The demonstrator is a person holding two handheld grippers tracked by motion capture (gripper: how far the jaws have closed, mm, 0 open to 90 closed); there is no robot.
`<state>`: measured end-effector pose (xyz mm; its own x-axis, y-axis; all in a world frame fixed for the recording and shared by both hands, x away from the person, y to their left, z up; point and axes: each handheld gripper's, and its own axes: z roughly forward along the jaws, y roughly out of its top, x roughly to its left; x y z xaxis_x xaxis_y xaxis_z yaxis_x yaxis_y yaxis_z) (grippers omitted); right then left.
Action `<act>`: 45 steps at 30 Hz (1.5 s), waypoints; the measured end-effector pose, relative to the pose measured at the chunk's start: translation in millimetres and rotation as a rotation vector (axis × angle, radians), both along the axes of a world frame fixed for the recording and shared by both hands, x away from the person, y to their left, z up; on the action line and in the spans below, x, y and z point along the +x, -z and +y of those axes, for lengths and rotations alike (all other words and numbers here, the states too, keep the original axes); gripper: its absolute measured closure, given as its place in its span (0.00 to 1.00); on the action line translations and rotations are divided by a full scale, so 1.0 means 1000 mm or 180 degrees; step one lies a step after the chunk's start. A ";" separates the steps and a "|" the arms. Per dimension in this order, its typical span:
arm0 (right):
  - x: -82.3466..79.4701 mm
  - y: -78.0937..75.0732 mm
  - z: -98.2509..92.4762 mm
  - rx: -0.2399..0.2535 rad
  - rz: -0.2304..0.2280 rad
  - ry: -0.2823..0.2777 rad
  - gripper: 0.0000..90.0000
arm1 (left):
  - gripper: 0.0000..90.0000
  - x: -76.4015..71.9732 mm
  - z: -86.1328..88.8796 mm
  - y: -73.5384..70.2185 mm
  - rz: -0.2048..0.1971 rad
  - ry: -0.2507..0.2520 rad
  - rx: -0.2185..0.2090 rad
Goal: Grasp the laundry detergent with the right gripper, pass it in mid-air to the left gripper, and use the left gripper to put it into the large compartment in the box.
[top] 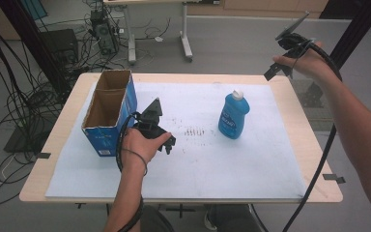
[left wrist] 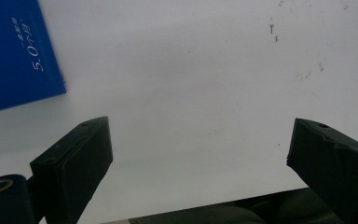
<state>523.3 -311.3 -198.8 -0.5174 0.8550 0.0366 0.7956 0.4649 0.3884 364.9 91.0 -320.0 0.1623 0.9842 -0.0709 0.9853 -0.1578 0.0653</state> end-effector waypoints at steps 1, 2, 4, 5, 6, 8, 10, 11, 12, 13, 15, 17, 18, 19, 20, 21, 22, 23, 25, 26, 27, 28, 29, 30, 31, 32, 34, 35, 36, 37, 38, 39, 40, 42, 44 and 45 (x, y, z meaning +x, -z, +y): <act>0.000 0.000 0.000 0.0001 -0.0002 -0.0001 0.13 | 0.08 0.000 0.000 0.000 0.0003 0.0006 0.0001; 0.000 0.000 0.000 0.0001 -0.0002 -0.0001 0.13 | 0.08 0.000 0.000 0.000 0.0003 0.0006 0.0001; -0.001 0.000 -0.001 -0.0009 0.0007 -0.0011 0.13 | 0.08 0.000 0.000 -0.001 0.0002 0.0006 0.0005; -0.001 0.000 -0.001 -0.0008 0.0009 -0.0011 0.13 | 0.08 0.000 0.000 -0.002 -0.0003 0.0007 0.0005; -0.002 0.000 -0.001 -0.0021 0.0019 -0.0016 0.13 | 0.08 0.000 0.000 -0.002 -0.0003 0.0010 0.0005; -0.002 0.000 -0.001 -0.0019 0.0017 -0.0018 0.12 | 0.08 0.000 0.000 -0.003 -0.0008 0.0009 0.0005; -0.003 0.001 -0.002 -0.0026 0.0026 -0.0027 0.12 | 0.08 -0.001 0.000 -0.003 -0.0009 0.0011 -0.0005; -0.003 0.001 -0.002 -0.0026 0.0026 -0.0027 0.12 | 0.08 -0.001 0.000 -0.003 -0.0009 0.0011 -0.0005; -0.004 0.001 -0.003 -0.0043 0.0026 -0.0031 0.12 | 0.08 -0.001 0.000 -0.003 -0.0016 0.0004 -0.0013; -0.004 0.002 -0.004 -0.0040 0.0023 -0.0031 0.12 | 0.08 -0.001 0.000 -0.003 -0.0011 0.0017 -0.0011; -0.006 0.002 -0.005 -0.0038 0.0021 -0.0035 0.12 | 0.08 -0.001 0.000 -0.003 -0.0011 0.0016 -0.0011; -0.009 0.002 -0.008 -0.0030 -0.0003 -0.0029 0.12 | 0.08 -0.002 -0.001 -0.003 -0.0012 0.0023 -0.0014; -0.009 0.002 -0.008 -0.0030 -0.0003 -0.0029 0.12 | 0.08 -0.002 -0.002 -0.003 -0.0011 0.0028 -0.0018; -0.012 0.002 -0.009 -0.0031 -0.0023 -0.0039 0.11 | 0.08 -0.004 -0.003 -0.005 -0.0033 0.0032 -0.0020; -0.015 0.003 -0.010 -0.0024 -0.0045 -0.0048 0.11 | 0.08 -0.004 -0.003 -0.005 -0.0032 0.0045 -0.0022; -0.015 0.003 -0.010 -0.0024 -0.0045 -0.0048 0.11 | 0.08 -0.004 -0.003 -0.005 -0.0032 0.0045 -0.0022; -0.018 0.003 -0.012 -0.0007 -0.0055 -0.0053 0.11 | 0.08 -0.004 -0.004 -0.006 -0.0038 0.0048 -0.0024; -0.020 0.003 -0.013 -0.0005 -0.0065 -0.0059 0.11 | 0.08 -0.005 -0.004 -0.008 -0.0062 0.0062 -0.0023; -0.023 0.004 -0.015 0.0004 -0.0067 -0.0073 0.11 | 0.08 -0.006 -0.005 -0.008 -0.0065 0.0067 -0.0033; -0.023 0.004 -0.015 0.0004 -0.0067 -0.0073 0.11 | 0.08 -0.006 -0.005 -0.008 -0.0065 0.0067 -0.0033; -0.026 0.005 -0.016 0.0012 -0.0076 -0.0074 0.11 | 0.08 -0.007 -0.005 -0.008 -0.0073 0.0068 -0.0044; -0.026 0.005 -0.016 0.0012 -0.0076 -0.0074 0.11 | 0.08 -0.007 -0.005 -0.008 -0.0073 0.0068 -0.0044; -0.028 0.006 -0.017 0.0033 -0.0085 -0.0082 0.11 | 0.08 -0.007 -0.005 -0.008 -0.0073 0.0071 -0.0047; -0.030 0.006 -0.018 0.0032 -0.0081 -0.0100 0.11 | 0.08 -0.008 -0.005 -0.009 -0.0081 0.0076 -0.0044; -0.032 0.007 -0.019 0.0037 -0.0087 -0.0114 0.11 | 0.08 -0.009 -0.004 -0.009 -0.0089 0.0072 -0.0041; -0.033 0.007 -0.019 0.0042 -0.0096 -0.0123 0.11 | 0.08 -0.009 -0.004 -0.009 -0.0096 0.0072 -0.0042; -0.035 0.007 -0.020 0.0039 -0.0096 -0.0129 0.11 | 0.08 -0.010 -0.002 -0.010 -0.0103 0.0066 -0.0043; -0.037 0.006 -0.021 0.0029 -0.0104 -0.0141 0.11 | 0.08 -0.010 -0.002 -0.010 -0.0118 0.0054 -0.0045; -0.039 0.006 -0.021 0.0021 -0.0111 -0.0151 0.11 | 0.08 -0.010 -0.001 -0.010 -0.0117 0.0061 -0.0042; -0.040 0.005 -0.022 0.0020 -0.0118 -0.0156 0.11 | 0.08 -0.011 -0.001 -0.010 -0.0114 0.0065 -0.0045; -0.043 0.005 -0.022 0.0024 -0.0130 -0.0156 0.11 | 0.08 -0.011 -0.001 -0.010 -0.0118 0.0068 -0.0042; -0.045 0.005 -0.023 0.0029 -0.0140 -0.0162 0.11 | 0.08 -0.011 -0.001 -0.010 -0.0115 0.0076 -0.0038; -0.047 0.005 -0.024 0.0027 -0.0139 -0.0172 0.11 | 0.08 -0.011 -0.002 -0.010 -0.0115 0.0074 -0.0047; -0.053 0.008 -0.026 0.0026 -0.0143 -0.0216 0.11 | 0.08 -0.011 -0.002 -0.010 -0.0122 0.0084 -0.0049; -0.056 0.009 -0.026 0.0038 -0.0147 -0.0228 0.11 | 0.08 -0.011 -0.003 -0.010 -0.0119 0.0105 -0.0058; -0.060 0.011 -0.028 0.0059 -0.0167 -0.0254 0.11 | 0.08 -0.012 -0.004 -0.009 -0.0130 0.0095 -0.0055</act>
